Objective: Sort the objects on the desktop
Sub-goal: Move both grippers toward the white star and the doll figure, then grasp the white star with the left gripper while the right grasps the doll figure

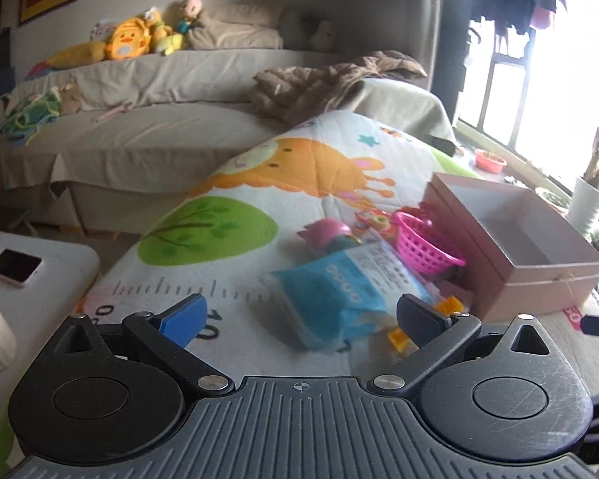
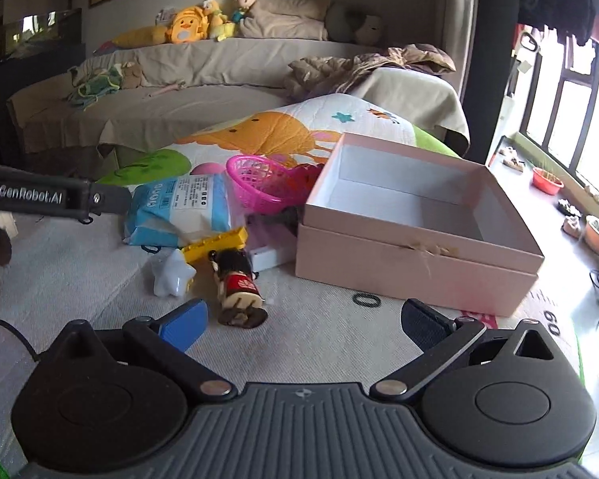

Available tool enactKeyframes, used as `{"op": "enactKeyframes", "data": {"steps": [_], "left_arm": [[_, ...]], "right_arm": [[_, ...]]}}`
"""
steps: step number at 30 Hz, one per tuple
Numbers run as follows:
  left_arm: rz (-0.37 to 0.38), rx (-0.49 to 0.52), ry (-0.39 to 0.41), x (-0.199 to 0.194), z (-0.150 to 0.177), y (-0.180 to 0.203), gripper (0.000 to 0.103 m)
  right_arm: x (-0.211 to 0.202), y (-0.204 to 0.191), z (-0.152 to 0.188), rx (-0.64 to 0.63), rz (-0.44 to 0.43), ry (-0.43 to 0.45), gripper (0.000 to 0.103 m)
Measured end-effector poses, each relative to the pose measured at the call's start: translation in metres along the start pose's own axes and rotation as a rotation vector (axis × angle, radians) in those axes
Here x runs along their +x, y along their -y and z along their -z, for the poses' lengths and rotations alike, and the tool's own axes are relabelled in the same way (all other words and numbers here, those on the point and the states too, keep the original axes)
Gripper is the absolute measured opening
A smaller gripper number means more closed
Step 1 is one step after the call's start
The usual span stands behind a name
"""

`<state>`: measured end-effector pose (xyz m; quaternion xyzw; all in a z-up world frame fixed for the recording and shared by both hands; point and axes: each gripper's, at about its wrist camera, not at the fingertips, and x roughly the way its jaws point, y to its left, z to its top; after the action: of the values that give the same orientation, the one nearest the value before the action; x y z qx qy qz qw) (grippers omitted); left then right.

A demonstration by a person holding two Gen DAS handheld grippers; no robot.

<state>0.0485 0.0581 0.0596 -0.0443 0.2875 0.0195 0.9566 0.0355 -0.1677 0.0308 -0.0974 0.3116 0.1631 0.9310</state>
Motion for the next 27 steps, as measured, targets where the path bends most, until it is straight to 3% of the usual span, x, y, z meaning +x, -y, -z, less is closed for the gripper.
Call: {"op": "enactKeyframes", "data": {"steps": [3, 5, 7, 8, 10, 11, 14, 19, 21, 25, 27], "left_arm": [[-0.004, 0.008, 0.024, 0.003, 0.000, -0.008, 0.103], [0.022, 0.014, 0.031, 0.002, 0.005, -0.011, 0.103], [0.064, 0.025, 0.016, 0.002, 0.012, -0.010, 0.103], [0.084, 0.035, 0.001, 0.003, 0.016, -0.008, 0.103], [0.118, 0.068, -0.033, 0.007, 0.023, 0.000, 0.103], [0.131, 0.085, -0.049, 0.010, 0.026, 0.006, 0.103], [0.169, 0.126, -0.097, 0.020, 0.032, 0.025, 0.103], [0.199, 0.212, -0.119, 0.027, 0.041, 0.053, 0.100], [0.192, 0.245, -0.134, 0.033, 0.043, 0.060, 0.085], [0.194, 0.256, -0.146, 0.038, 0.046, 0.060, 0.070], [0.193, 0.257, -0.137, 0.035, 0.045, 0.057, 0.051]], "right_arm": [[0.022, -0.013, -0.003, -0.029, -0.054, -0.026, 0.100], [0.036, -0.022, -0.006, -0.049, -0.085, -0.047, 0.085], [0.043, -0.025, -0.008, -0.061, -0.093, -0.057, 0.063], [0.042, -0.023, -0.009, -0.056, -0.103, -0.052, 0.059], [0.039, -0.016, -0.008, -0.037, -0.105, -0.057, 0.038], [0.035, -0.010, -0.006, -0.020, -0.111, -0.059, 0.034], [0.020, 0.007, 0.004, 0.020, -0.109, -0.060, 0.032], [-0.001, 0.031, 0.022, 0.063, -0.035, -0.086, 0.031], [-0.007, 0.040, 0.027, 0.093, -0.026, -0.094, 0.032], [-0.010, 0.046, 0.031, 0.133, -0.018, -0.095, 0.032], [-0.009, 0.042, 0.029, 0.124, -0.023, -0.092, 0.033]]}}
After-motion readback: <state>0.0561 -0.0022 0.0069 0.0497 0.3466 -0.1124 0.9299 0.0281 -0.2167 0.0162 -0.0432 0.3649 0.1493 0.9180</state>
